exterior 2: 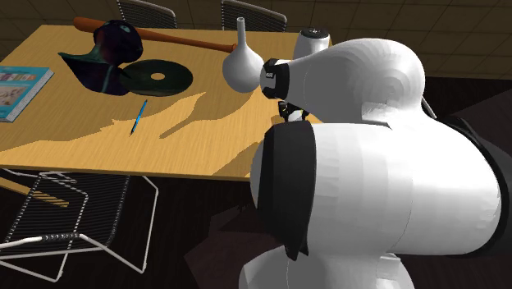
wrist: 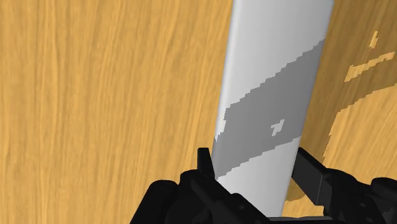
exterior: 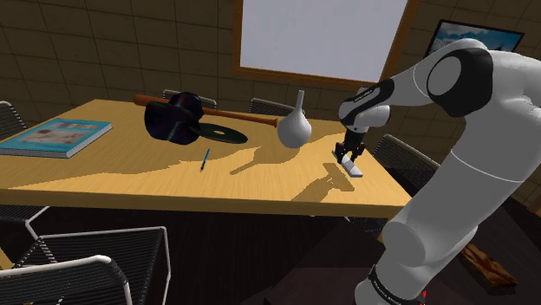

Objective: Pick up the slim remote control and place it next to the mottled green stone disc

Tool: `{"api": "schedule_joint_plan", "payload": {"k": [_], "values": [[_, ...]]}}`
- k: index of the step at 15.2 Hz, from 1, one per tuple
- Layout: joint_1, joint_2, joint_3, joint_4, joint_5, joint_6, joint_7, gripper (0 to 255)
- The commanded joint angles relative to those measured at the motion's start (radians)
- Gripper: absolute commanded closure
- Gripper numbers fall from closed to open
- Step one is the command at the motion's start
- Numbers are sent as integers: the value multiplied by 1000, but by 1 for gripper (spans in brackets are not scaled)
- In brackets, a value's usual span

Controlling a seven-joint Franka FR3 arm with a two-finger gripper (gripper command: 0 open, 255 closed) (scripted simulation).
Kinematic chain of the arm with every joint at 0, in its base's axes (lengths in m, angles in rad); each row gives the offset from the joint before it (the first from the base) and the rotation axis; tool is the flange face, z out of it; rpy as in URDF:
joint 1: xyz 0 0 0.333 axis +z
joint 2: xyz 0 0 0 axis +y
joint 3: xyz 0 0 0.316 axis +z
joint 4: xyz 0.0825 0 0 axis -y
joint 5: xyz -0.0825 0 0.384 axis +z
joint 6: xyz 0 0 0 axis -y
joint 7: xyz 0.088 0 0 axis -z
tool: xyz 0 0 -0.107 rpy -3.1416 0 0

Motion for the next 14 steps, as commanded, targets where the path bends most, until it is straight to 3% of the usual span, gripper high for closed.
{"api": "schedule_joint_plan", "payload": {"k": [1, 14], "values": [[0, -21, 2, 9, -10, -28, 8, 255], [1, -103, 15, 111, -40, -207, 31, 255]]}}
